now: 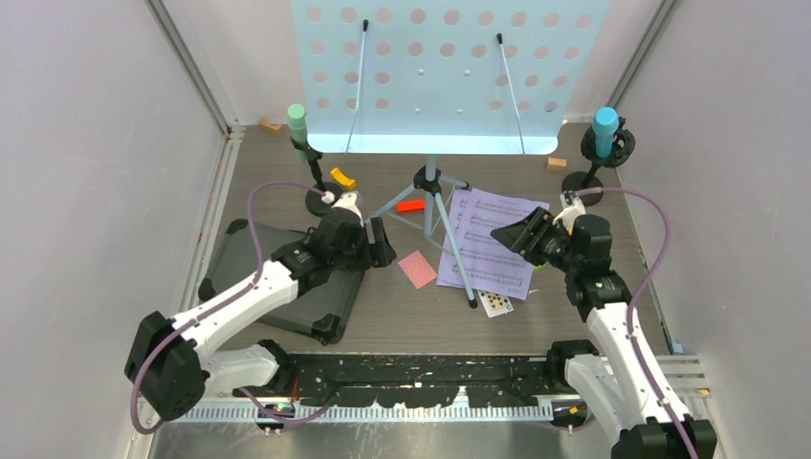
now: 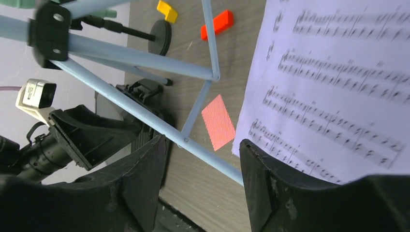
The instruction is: Pack up the instrument practice props
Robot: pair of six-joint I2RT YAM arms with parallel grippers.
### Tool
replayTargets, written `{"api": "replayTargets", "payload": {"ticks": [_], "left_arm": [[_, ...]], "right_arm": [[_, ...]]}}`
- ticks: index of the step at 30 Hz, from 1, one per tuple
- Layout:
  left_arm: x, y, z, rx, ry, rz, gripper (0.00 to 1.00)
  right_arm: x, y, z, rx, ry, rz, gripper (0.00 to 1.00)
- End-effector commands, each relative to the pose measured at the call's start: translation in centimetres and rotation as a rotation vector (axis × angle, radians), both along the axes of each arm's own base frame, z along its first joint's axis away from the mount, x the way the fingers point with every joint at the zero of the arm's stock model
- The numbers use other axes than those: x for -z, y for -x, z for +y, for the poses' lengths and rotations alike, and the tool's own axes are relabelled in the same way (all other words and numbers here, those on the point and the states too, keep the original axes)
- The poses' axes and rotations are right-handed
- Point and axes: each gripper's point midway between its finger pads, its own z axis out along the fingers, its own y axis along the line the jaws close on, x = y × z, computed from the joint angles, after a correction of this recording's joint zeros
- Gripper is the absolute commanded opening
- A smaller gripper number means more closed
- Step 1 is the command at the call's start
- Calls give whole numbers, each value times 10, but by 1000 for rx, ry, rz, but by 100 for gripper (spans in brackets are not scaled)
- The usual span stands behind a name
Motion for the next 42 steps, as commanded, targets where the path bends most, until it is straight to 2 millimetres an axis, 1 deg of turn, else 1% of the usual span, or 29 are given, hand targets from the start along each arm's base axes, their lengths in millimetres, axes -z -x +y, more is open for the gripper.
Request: {"api": "replayTargets", "payload": {"ticks": [1,2,3,4,7,10,11,12,13,14,15,18,19,20,21,24,29,30,33,35,37,42], "left_arm": [[-30,-22,-21,18,101,-68,78],[-30,-24,-22,14,103,-67,78],[-29,-28,-23,10,102,-66,78],[-30,-30,-23,9,101,-67,78],[-33,-39,-26,11,93,-74,77],[-34,-48,-26,1,85,-74,76],[-34,-50,-26,-2,83,-73,76],[-33,-53,-26,-5,81,-73,76],[-33,-55,-27,-8,79,-71,76],[-33,-58,-27,-10,79,-71,76],[-32,-61,-28,-12,78,-71,76],[-30,-73,-31,-9,69,-72,76],[-29,-77,-33,-5,68,-72,76],[-28,-81,-34,-4,67,-71,76],[-27,-86,-35,-3,64,-69,75],[-21,-104,-40,-3,47,-72,73],[-14,-123,-62,76,46,-34,67],[-13,-126,-65,84,46,-29,67],[-11,-132,-72,93,54,-20,66],[-9,-135,-74,97,57,-15,65],[-7,-136,-76,100,55,-11,65],[-8,-137,-74,100,59,-19,65]], "right_arm": [[-20,-9,20,-26,-77,-83,62],[-13,-14,19,-3,-58,-63,61],[-10,-12,26,-21,-47,-55,61],[-3,-16,25,5,-31,-40,61],[13,-19,37,24,12,-16,60],[25,-21,41,56,56,-2,60],[32,-22,42,66,80,8,60],[33,-24,43,73,87,0,60],[38,-26,44,85,102,4,60],[38,-28,47,82,103,-5,60],[41,-31,48,87,113,4,60],[45,-34,60,60,133,8,60],[47,-38,61,70,150,15,60],[49,-36,67,59,164,19,60],[50,-39,68,69,178,18,60],[51,-35,81,56,192,3,60],[51,-32,98,45,150,-20,60],[54,-30,103,37,156,-15,60],[52,-26,118,14,172,-31,60],[52,-18,131,-11,191,-43,60],[53,-16,136,-6,205,-51,60],[57,-15,140,11,238,-58,60]]}}
